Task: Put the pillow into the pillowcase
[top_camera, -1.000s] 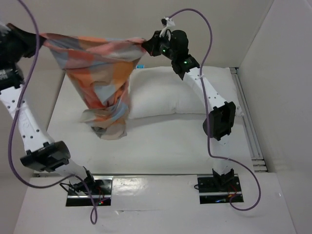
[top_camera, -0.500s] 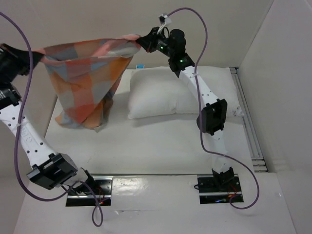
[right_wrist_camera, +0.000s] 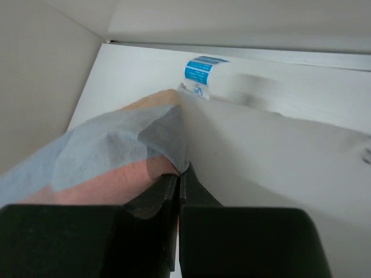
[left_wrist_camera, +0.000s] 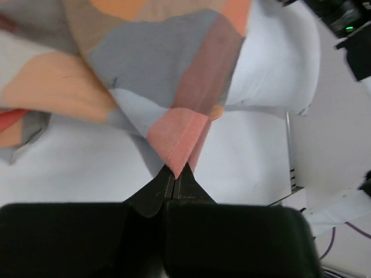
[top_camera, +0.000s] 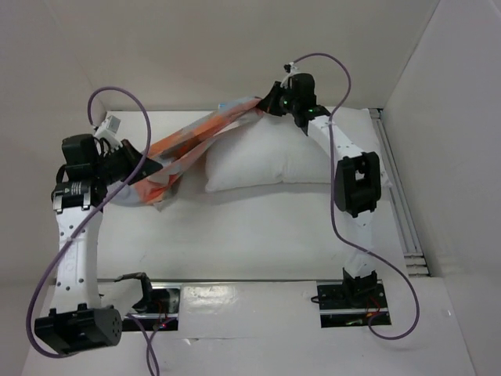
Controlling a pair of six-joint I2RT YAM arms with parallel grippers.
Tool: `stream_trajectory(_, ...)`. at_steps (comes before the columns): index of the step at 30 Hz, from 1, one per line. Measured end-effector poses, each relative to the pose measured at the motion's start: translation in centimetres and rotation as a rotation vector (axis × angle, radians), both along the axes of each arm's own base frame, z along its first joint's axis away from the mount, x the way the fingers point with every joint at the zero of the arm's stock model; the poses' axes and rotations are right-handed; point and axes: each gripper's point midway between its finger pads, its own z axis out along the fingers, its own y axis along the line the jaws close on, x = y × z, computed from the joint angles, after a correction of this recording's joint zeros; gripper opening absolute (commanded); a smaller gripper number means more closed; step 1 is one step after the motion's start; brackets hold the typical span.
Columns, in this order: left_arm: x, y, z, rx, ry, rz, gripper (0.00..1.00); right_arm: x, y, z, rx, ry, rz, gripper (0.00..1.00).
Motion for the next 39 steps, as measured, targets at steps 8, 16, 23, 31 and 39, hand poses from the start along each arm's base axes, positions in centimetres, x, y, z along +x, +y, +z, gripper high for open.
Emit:
stream_trajectory(8, -2.3, 1.2, -0.8, 0.129, 0.022, 0.054, 1.00, -2.9, -3.3, 8.7, -0.018, -0.148, -0.046, 0.00)
stream_trajectory(16, 0.2, -1.1, 3.5, 0.146, -0.117, -0.031, 0.69, -4.4, -4.5, 11.6, -0.065, -0.224, -0.066, 0.00)
stream_trajectory(23, 7.0, -12.2, 0.2, 0.266, -0.056, -0.253, 0.76, -4.7, -4.9, 9.7, -0.107, -0.161, -0.079, 0.04)
stream_trajectory(31, 10.1, -18.2, -7.1, 0.446, 0.042, -0.233, 0.88, -5.0, -5.0, 9.0, -0.115, -0.131, -0.074, 0.04)
stream_trajectory(39, 13.5, -20.5, -5.1, 0.579, -0.082, -0.054, 0.88, -5.0, -4.9, 8.9, -0.114, -0.126, -0.067, 0.04)
